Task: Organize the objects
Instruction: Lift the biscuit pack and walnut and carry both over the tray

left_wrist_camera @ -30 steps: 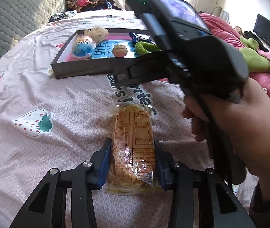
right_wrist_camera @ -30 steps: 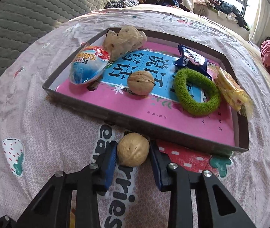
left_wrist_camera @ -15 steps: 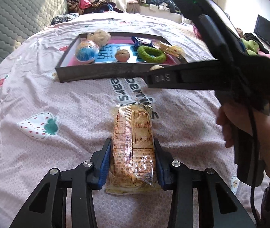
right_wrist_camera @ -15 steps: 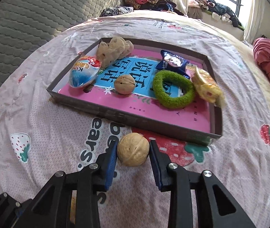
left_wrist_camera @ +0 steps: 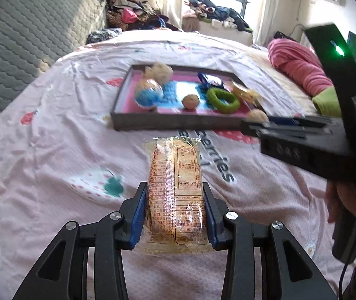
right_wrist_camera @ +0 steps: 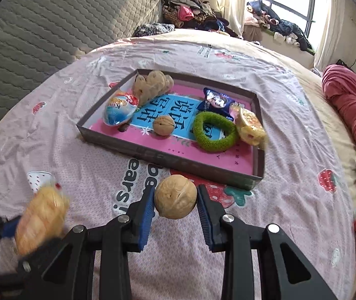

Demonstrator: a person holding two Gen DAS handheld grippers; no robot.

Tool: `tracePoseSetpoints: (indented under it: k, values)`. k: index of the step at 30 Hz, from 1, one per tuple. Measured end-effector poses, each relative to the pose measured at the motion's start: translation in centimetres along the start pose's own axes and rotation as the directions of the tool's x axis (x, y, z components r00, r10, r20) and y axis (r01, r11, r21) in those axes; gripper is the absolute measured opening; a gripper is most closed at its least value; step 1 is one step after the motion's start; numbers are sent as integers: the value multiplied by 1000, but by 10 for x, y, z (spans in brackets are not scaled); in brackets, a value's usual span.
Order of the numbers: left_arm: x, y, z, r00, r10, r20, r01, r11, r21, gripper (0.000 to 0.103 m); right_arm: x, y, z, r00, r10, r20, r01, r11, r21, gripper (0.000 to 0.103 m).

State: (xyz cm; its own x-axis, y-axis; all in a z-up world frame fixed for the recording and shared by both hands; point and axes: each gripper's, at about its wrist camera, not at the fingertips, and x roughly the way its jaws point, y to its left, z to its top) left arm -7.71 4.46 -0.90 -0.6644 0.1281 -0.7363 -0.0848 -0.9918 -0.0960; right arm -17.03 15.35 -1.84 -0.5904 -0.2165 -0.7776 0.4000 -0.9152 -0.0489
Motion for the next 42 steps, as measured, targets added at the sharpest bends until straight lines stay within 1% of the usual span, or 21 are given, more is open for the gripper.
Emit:
tracePoseSetpoints:
  k: [5, 17, 23, 33, 42]
  values:
    - [-14, 7, 15, 999, 19, 35, -19, 1000, -8, 42, -20, 5, 1, 999, -12, 38, 12, 1000, -7, 34]
    - [-36, 8, 43, 994, 44, 95, -44, 999, 2, 42, -56, 11, 9, 994, -29, 105, 31, 999, -16, 34]
    - [-45, 7, 52, 992, 47, 114, -48, 999, 2, 42, -72, 12, 13, 990, -47, 136, 50, 999, -21, 34]
    - [-63, 0, 69, 986, 46, 157, -50, 999, 15, 42, -96, 9, 23, 982, -48, 180, 50, 999, -11, 34]
    - [-69, -2, 84, 984, 45, 175, -51, 998, 30, 42, -112, 1, 32, 975, -54, 216, 55, 998, 5, 34]
